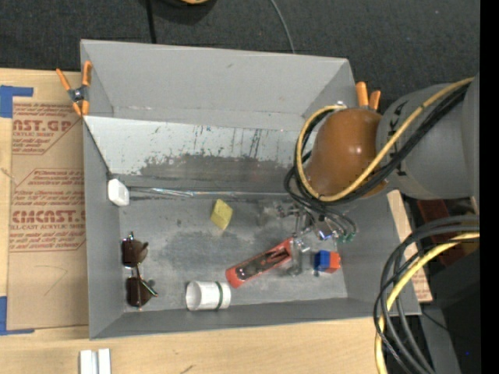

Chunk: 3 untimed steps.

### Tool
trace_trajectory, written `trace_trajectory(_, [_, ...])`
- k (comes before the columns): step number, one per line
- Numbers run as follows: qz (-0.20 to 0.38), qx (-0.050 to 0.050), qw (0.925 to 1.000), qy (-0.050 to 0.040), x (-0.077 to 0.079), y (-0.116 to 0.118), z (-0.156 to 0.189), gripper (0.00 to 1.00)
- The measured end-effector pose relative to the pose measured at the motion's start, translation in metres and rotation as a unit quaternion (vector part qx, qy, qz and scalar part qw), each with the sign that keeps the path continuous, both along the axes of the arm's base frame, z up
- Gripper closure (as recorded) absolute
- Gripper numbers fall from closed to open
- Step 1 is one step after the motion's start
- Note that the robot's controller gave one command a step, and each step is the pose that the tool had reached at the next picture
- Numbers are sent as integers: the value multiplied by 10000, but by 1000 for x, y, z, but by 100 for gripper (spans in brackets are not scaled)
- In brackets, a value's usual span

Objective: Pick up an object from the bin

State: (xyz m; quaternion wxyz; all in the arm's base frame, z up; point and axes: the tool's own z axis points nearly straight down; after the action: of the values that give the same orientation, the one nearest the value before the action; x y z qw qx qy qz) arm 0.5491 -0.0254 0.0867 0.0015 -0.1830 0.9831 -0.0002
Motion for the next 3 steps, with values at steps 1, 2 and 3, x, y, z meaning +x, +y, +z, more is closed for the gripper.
trace_trajectory(1, [1562,-3,9877,8,-31,5,-17,100])
trace_trajectory(2, [1560,-4,9878,6,-31,5,-17,100])
trace_trajectory(3, [1560,-5,9878,6,-31,5,-17,100])
